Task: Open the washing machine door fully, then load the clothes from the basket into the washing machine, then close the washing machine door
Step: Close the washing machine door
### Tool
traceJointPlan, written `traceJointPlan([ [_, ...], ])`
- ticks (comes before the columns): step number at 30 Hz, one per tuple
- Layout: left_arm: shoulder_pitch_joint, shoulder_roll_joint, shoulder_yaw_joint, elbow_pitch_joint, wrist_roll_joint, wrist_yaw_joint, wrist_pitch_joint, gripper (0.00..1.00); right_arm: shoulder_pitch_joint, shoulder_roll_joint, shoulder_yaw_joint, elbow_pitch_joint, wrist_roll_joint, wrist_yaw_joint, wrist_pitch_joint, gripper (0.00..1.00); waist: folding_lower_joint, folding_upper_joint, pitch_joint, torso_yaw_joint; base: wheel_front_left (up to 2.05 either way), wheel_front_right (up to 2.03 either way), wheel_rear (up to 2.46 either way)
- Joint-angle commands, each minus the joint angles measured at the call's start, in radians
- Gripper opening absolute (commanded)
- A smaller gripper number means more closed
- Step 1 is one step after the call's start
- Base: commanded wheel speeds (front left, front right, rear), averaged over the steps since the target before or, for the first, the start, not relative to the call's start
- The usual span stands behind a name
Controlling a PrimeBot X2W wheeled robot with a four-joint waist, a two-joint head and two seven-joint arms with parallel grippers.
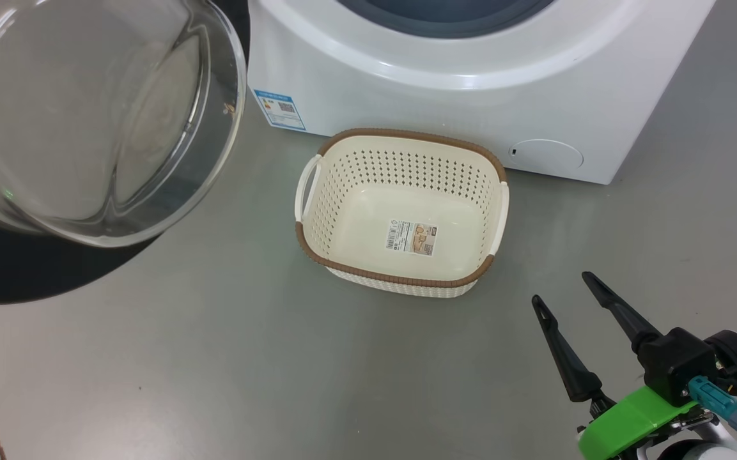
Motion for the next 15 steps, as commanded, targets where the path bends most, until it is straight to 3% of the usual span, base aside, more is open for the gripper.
traceJointPlan([
  [1, -0.033, 0.064, 0.022, -0.011, 0.009, -0.019, 0.019, 0.00, -0.025, -0.008, 0.025, -0.034, 0.005, 0.006, 0.005, 1.00, 0.0000, 0.0000, 0.004, -0.001, 0.00, 0.00, 0.00],
  [15, -0.026, 0.050, 0.023, 0.003, -0.009, -0.056, 0.156, 0.00, -0.026, -0.005, 0.019, -0.036, 0.005, 0.006, 0.011, 1.00, 0.0000, 0.0000, 0.001, 0.007, 0.00, 0.00, 0.00],
])
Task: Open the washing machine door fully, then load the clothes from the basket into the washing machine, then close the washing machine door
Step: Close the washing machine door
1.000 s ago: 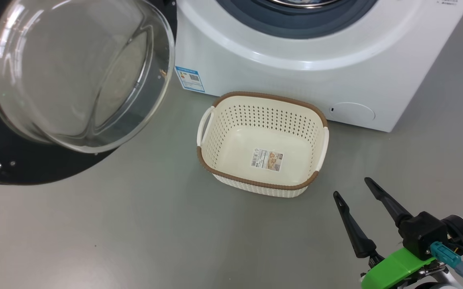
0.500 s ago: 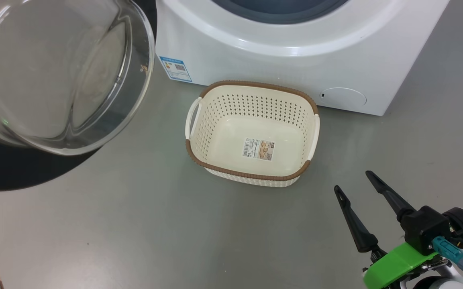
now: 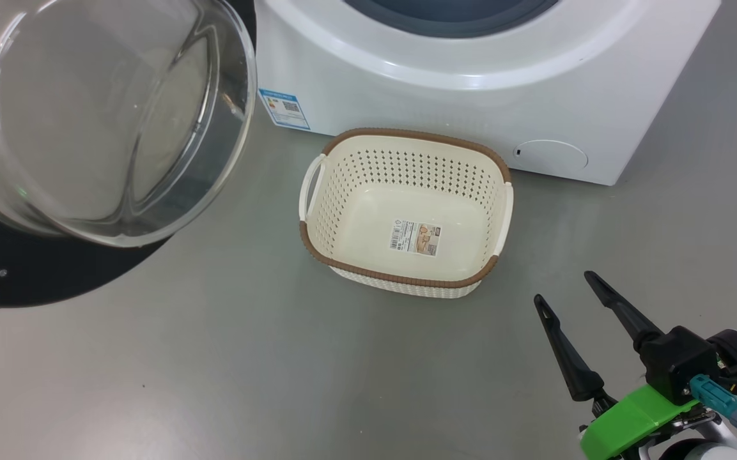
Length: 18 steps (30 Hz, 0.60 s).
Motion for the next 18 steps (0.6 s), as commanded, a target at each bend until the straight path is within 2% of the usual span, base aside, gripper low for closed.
traceJointPlan([
  [1, -0.010, 0.045, 0.019, -0.035, -0.008, -0.019, 0.034, 0.00, -0.025, 0.001, 0.022, -0.032, 0.005, 0.006, 0.002, 1.00, 0.0000, 0.0000, 0.000, 0.003, 0.00, 0.00, 0.00],
  [9, 0.044, 0.013, 0.034, -0.089, -0.027, -0.023, 0.124, 0.00, -0.031, 0.006, 0.020, -0.030, 0.010, 0.006, -0.001, 1.00, 0.0000, 0.0000, -0.003, 0.014, 0.00, 0.00, 0.00],
  [18, 0.132, -0.035, 0.057, -0.226, -0.035, -0.024, 0.229, 0.00, -0.032, 0.016, 0.011, -0.028, 0.011, 0.006, -0.010, 1.00, 0.0000, 0.0000, -0.001, 0.019, 0.00, 0.00, 0.00],
])
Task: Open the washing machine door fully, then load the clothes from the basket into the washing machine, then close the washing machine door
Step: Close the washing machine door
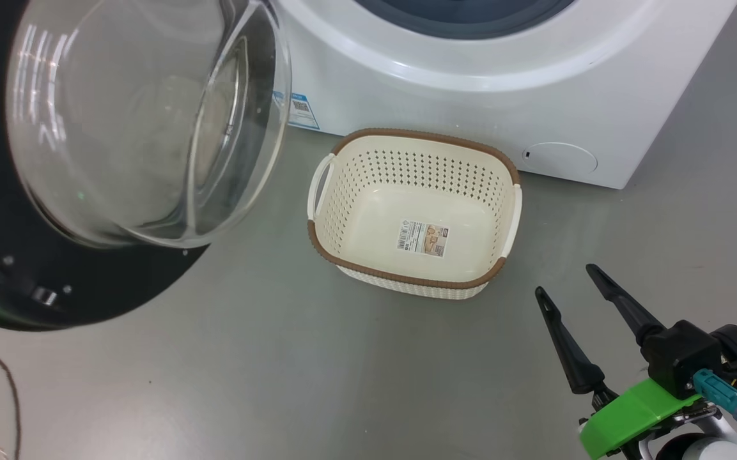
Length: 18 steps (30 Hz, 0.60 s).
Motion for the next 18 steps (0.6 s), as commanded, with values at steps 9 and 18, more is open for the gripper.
traceJointPlan([
  [9, 0.095, -0.011, 0.030, -0.160, -0.004, -0.010, 0.115, 0.00, -0.020, 0.020, 0.002, -0.022, 0.006, 0.006, -0.026, 1.00, 0.0000, -0.0001, 0.000, 0.000, 0.00, 0.00, 0.00],
  [18, 0.207, -0.081, 0.048, -0.344, 0.003, -0.010, 0.207, 0.00, -0.018, 0.046, -0.011, -0.007, 0.005, 0.006, -0.060, 1.00, 0.0000, -0.0001, -0.017, -0.024, 0.00, 0.00, 0.00],
])
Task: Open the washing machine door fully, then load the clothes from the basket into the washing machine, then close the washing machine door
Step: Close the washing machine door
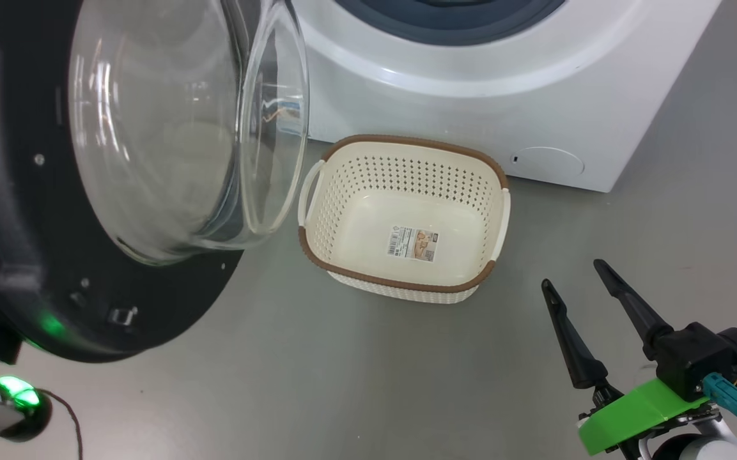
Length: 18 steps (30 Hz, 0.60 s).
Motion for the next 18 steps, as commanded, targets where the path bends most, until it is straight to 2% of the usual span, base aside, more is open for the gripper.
traceJointPlan([
  [1, 0.009, 0.033, 0.029, -0.041, 0.004, -0.010, 0.018, 0.00, -0.017, 0.007, 0.022, -0.024, 0.005, 0.006, -0.010, 1.00, 0.0000, 0.0000, -0.007, -0.009, 0.00, 0.00, 0.00],
  [8, 0.098, -0.046, 0.013, -0.178, 0.000, -0.010, 0.087, 0.00, -0.012, 0.030, 0.024, -0.013, 0.006, 0.006, -0.038, 1.00, 0.0000, 0.0000, -0.034, -0.048, 0.00, 0.00, 0.00],
  [13, 0.153, -0.079, -0.026, -0.244, 0.016, -0.010, 0.122, 0.00, -0.008, 0.041, 0.032, -0.002, 0.007, 0.006, -0.054, 1.00, 0.0000, 0.0000, -0.055, -0.089, 0.00, 0.00, 0.00],
  [18, 0.190, -0.093, -0.054, -0.291, 0.023, 0.011, 0.142, 0.00, -0.006, 0.049, 0.041, 0.014, 0.011, 0.006, -0.070, 1.00, 0.0000, 0.0000, -0.068, -0.139, 0.00, 0.00, 0.00],
])
